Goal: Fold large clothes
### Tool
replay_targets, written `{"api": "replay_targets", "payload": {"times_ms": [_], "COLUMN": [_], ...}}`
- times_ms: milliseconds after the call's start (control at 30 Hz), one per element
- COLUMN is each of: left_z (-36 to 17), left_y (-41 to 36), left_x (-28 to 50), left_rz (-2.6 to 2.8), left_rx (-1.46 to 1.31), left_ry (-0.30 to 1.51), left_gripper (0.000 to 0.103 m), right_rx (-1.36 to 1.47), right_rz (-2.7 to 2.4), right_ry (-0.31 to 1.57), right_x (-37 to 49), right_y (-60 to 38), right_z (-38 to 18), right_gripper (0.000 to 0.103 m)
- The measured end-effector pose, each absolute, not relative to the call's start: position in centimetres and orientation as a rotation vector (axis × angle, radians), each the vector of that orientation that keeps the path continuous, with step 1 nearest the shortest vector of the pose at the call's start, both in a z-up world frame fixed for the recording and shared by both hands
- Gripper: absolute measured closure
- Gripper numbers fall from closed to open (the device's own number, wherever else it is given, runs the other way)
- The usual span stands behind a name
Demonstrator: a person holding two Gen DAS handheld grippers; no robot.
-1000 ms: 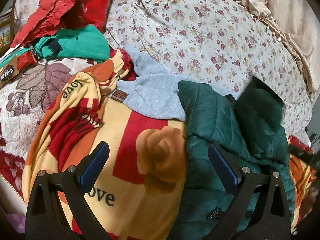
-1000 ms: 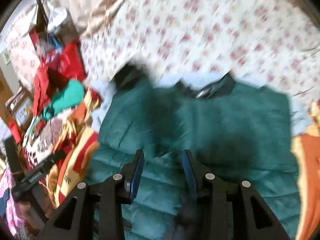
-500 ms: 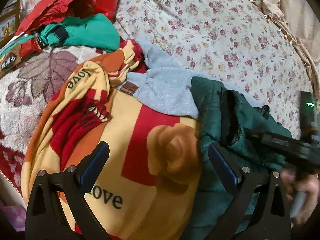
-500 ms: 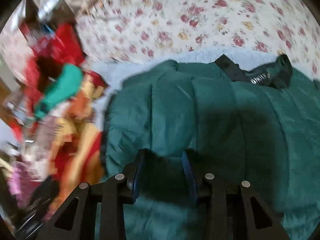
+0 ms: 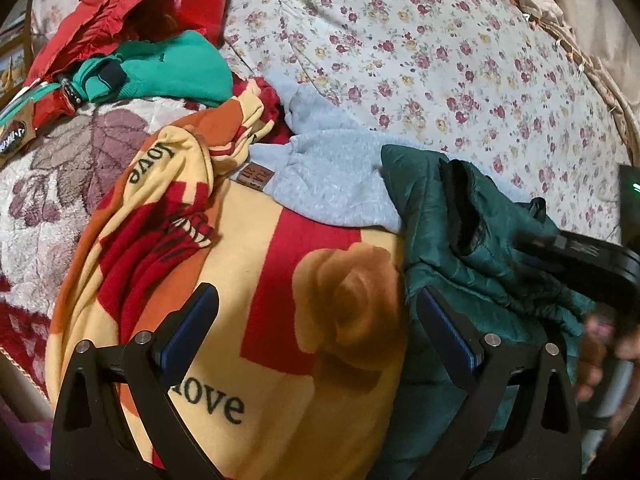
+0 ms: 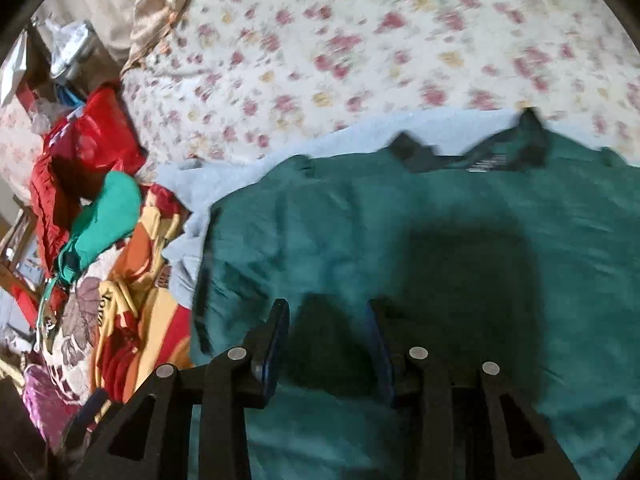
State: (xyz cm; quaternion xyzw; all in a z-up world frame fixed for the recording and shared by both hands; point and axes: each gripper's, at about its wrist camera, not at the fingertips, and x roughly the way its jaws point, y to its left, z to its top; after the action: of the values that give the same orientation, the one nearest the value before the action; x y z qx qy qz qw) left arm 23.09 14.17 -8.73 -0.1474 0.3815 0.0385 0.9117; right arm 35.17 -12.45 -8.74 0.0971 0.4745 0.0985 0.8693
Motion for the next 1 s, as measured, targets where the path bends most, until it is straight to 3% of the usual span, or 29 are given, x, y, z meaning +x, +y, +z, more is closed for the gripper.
{"api": "replay_targets", "payload": {"times_ms": [300,467,767,1000], "left_z": [-9.3,-9.1,-9.0,-9.4], "left_y": [12.3,11.7,11.1,10.1], "left_x": [23.0,22.8,22.5,21.6], "left_rz": [0.064,0.060,0.036,0.029], "left_rx": [-0.228,-0.193,-0.177,-0.138], "left_ry": [0.810,0.805,0.816,0.828], "left_gripper": [0.003,0.003,0.003,0.003], "right_rx": [0.119,0.173,0.200,0.272], "right_rz": [0.010,0.062,0.046,-0.105], "right_ry": [1.022,1.019,0.970,1.020], "right_x": [34.0,33.1,23.0,17.0], "right_y": [-18.6,-19.0,-23.5,-28.4], "right_z": [-11.7,-9.8,-7.5,-10.1], "right_gripper": [0.066,0.066,0.066,0.066]}}
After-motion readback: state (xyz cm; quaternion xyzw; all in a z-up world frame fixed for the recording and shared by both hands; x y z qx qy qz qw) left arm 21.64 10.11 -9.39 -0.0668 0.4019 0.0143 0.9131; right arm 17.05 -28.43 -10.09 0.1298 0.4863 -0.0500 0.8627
